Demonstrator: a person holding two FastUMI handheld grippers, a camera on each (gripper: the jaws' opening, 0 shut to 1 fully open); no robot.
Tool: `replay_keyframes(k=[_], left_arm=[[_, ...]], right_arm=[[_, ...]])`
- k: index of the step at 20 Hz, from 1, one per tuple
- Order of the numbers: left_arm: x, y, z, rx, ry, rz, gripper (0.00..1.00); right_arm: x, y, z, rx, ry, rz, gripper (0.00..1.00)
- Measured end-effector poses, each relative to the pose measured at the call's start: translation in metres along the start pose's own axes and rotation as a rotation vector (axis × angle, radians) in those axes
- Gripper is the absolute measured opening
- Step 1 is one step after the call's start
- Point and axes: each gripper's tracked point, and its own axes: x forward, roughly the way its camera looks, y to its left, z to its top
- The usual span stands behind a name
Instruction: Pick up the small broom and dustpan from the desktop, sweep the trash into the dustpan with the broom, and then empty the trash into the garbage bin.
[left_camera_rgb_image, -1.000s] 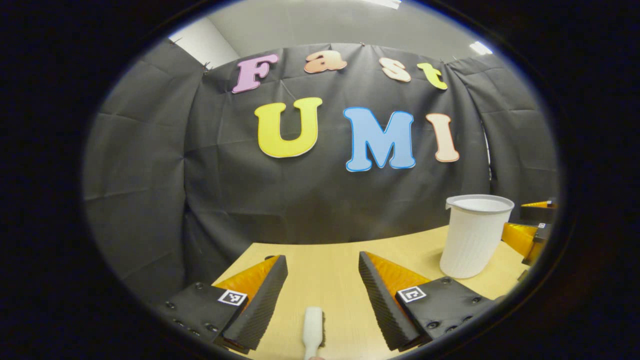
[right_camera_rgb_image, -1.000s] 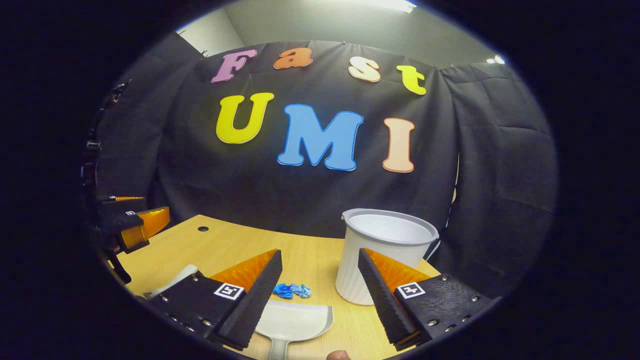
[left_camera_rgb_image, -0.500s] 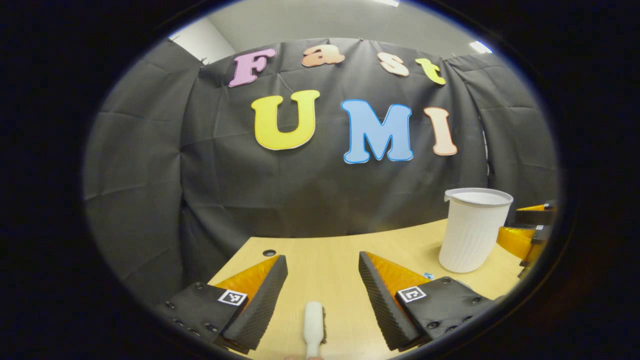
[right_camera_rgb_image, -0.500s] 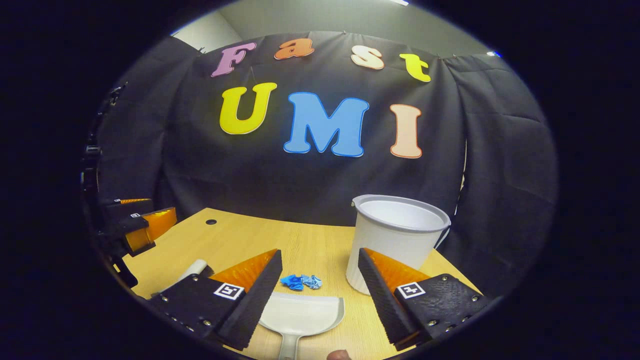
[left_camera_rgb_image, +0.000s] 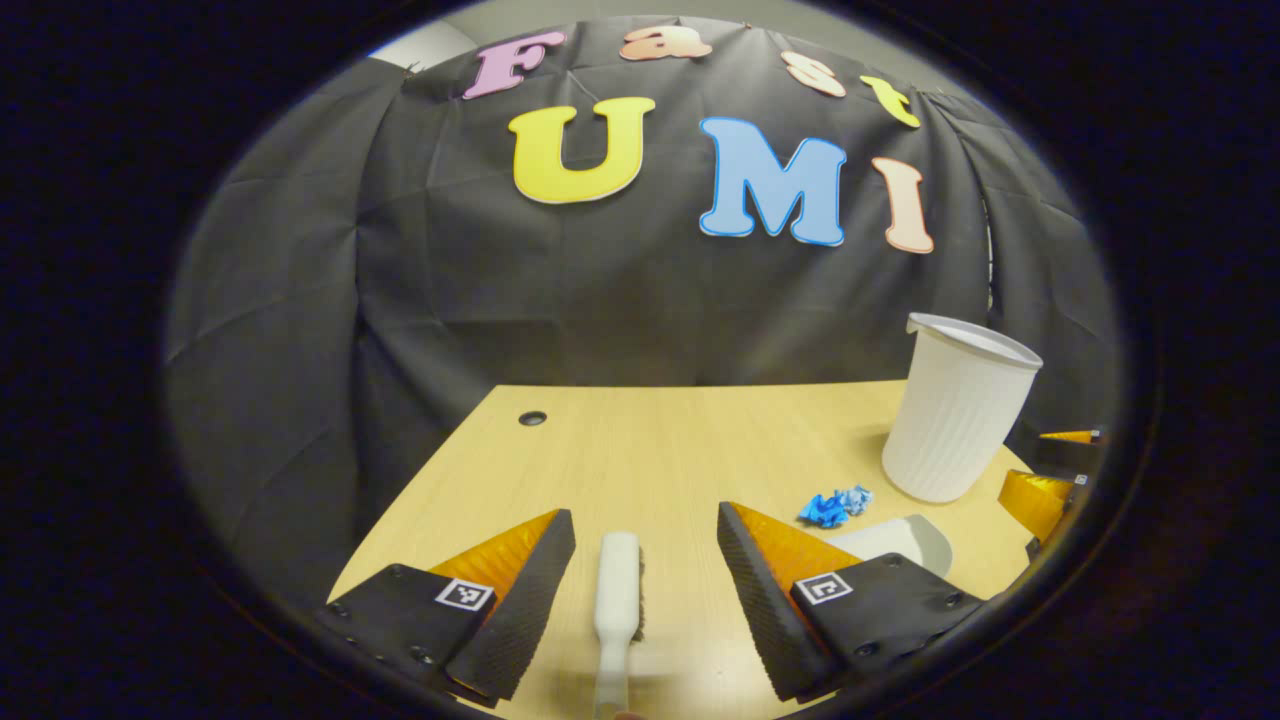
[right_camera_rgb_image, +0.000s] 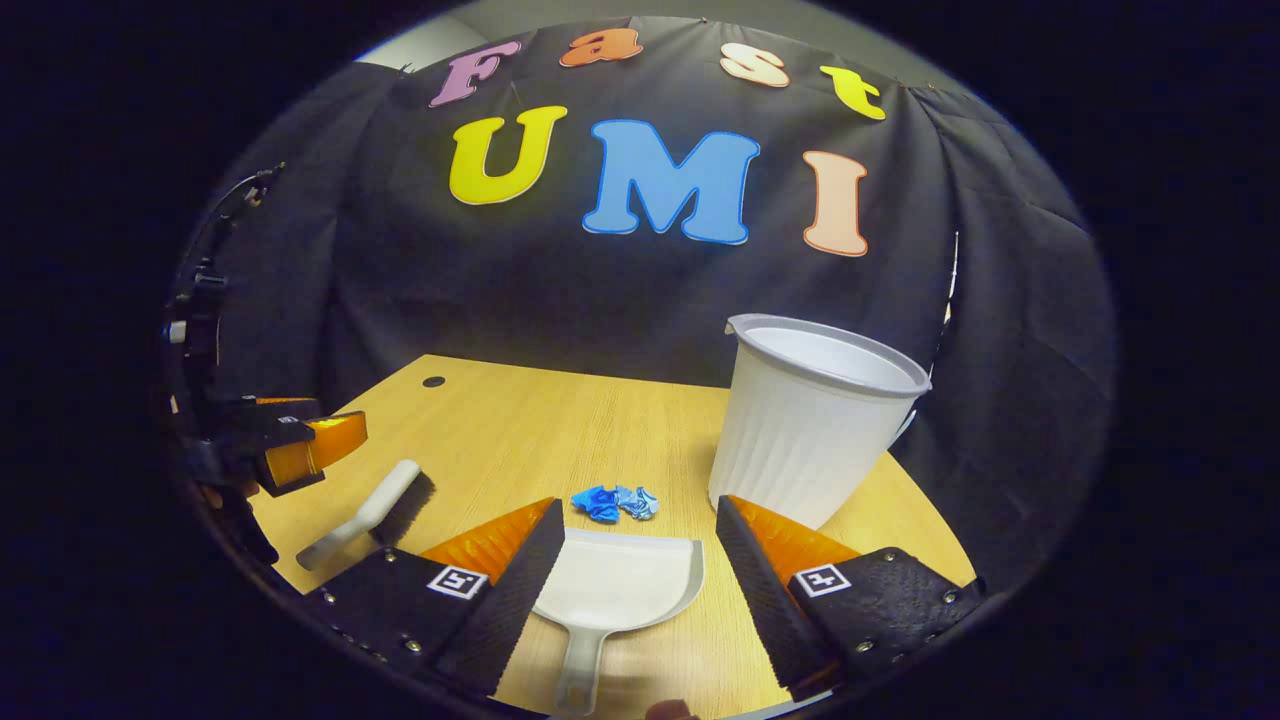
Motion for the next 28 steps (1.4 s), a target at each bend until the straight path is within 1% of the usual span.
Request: replay_keyframes(k=[1, 2, 3, 4, 5, 10, 11, 12, 13, 14, 15, 16, 18, 20, 21, 22, 23, 24, 25, 26, 28], left_arm=[[0.003, 0.002, -0.006, 0.006, 0.027, -0.002, 0.94], [0.007, 0.003, -0.013, 0.009, 0.052, -0.005, 0.94], [0.011, 0.003, -0.021, 0.015, 0.080, -0.013, 0.97], [0.016, 0.004, -0.028, 0.019, 0.108, -0.019, 0.94], [0.021, 0.005, -0.036, 0.023, 0.141, -0.028, 0.97], [0.035, 0.012, -0.068, 0.037, 0.283, -0.060, 0.97], [0.035, 0.014, -0.074, 0.040, 0.307, -0.065, 0.94], [0.037, 0.016, -0.079, 0.044, 0.331, -0.069, 0.94], [0.038, 0.018, -0.084, 0.048, 0.353, -0.070, 0.97], [0.040, 0.020, -0.089, 0.054, 0.372, -0.071, 0.94], [0.041, 0.022, -0.094, 0.060, 0.390, -0.071, 0.97], [0.044, 0.023, -0.098, 0.065, 0.405, -0.071, 0.97], [0.047, 0.024, -0.107, 0.072, 0.435, -0.073, 0.92], [0.051, 0.024, -0.116, 0.073, 0.462, -0.077, 0.97], [0.052, 0.026, -0.120, 0.074, 0.477, -0.077, 0.92], [0.055, 0.028, -0.123, 0.075, 0.492, -0.075, 0.92], [0.056, 0.029, -0.125, 0.075, 0.502, -0.075, 0.94], [0.059, 0.030, -0.126, 0.076, 0.512, -0.075, 0.92], [0.061, 0.031, -0.130, 0.078, 0.520, -0.074, 0.92], [0.064, 0.031, -0.133, 0.078, 0.531, -0.075, 0.94], [0.067, 0.032, -0.137, 0.081, 0.552, -0.076, 0.96]], right_arm=[[0.003, 0.001, -0.007, 0.002, 0.024, 0.001, 0.95], [0.004, 0.003, -0.013, 0.005, 0.049, 0.005, 0.95], [0.007, 0.004, -0.018, 0.009, 0.073, 0.008, 0.95], [0.009, 0.005, -0.023, 0.012, 0.097, 0.010, 0.96], [0.010, 0.007, -0.030, 0.013, 0.121, 0.012, 0.96], [0.008, 0.006, -0.053, 0.019, 0.269, 0.021, 0.96], [0.007, 0.007, -0.059, 0.022, 0.303, 0.024, 0.96], [0.006, 0.008, -0.062, 0.025, 0.335, 0.026, 0.96], [0.005, 0.008, -0.067, 0.029, 0.370, 0.025, 0.96], [0.003, 0.008, -0.069, 0.034, 0.403, 0.025, 0.96], [0.002, 0.010, -0.072, 0.042, 0.429, 0.030, 0.96], [0.001, 0.010, -0.074, 0.052, 0.454, 0.033, 0.96], [-0.002, 0.012, -0.078, 0.070, 0.501, 0.037, 0.96], [-0.004, 0.012, -0.083, 0.082, 0.546, 0.040, 0.96], [-0.006, 0.013, -0.087, 0.088, 0.569, 0.043, 0.96], [-0.007, 0.013, -0.088, 0.094, 0.590, 0.047, 0.96], [-0.009, 0.012, -0.089, 0.097, 0.610, 0.049, 0.96], [-0.009, 0.011, -0.090, 0.098, 0.627, 0.054, 0.96], [-0.010, 0.011, -0.091, 0.098, 0.639, 0.053, 0.96], [-0.010, 0.012, -0.089, 0.098, 0.650, 0.052, 0.96], [-0.011, 0.012, -0.088, 0.099, 0.670, 0.053, 0.96]])
